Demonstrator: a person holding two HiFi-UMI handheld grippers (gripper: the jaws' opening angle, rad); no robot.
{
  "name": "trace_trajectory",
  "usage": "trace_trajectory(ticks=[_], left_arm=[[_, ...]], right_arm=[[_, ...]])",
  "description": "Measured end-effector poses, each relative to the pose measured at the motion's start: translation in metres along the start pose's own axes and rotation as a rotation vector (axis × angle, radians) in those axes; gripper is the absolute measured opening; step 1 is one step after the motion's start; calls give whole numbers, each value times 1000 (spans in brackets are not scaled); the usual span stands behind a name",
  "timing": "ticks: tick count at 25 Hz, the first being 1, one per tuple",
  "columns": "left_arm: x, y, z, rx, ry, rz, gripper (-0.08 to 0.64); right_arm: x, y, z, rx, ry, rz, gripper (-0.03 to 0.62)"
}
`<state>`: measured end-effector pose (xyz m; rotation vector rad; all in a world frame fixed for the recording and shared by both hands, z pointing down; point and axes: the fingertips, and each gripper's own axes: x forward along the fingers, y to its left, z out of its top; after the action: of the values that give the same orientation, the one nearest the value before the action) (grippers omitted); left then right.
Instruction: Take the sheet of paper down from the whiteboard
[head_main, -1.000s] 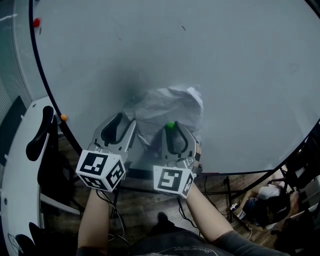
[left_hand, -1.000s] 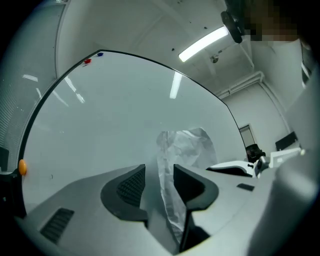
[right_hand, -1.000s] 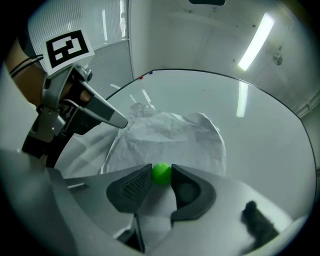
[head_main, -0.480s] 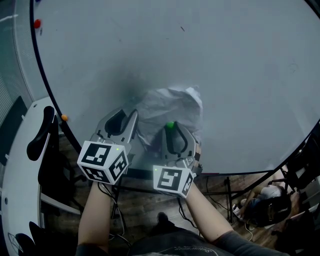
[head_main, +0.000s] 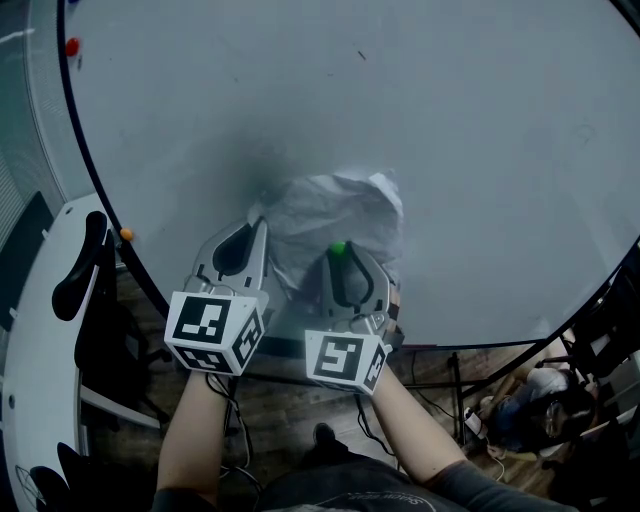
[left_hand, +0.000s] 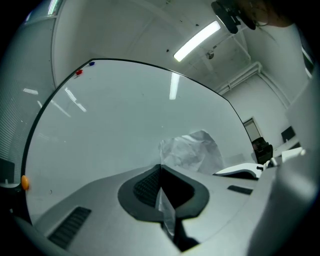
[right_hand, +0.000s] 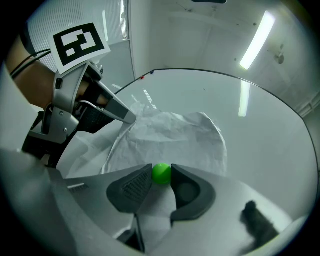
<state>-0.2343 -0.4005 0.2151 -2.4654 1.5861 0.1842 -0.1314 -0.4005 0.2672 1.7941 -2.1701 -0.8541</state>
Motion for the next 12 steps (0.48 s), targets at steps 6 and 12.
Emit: trace_trajectory(ticks=[6, 12], left_arm=[[1, 0, -3, -11, 7, 12, 11], [-1, -1, -6, -9, 21, 12, 12]], right_arm=[[-1, 0, -1, 8, -2, 7, 126], [-6, 8, -3, 14, -4, 38, 126]])
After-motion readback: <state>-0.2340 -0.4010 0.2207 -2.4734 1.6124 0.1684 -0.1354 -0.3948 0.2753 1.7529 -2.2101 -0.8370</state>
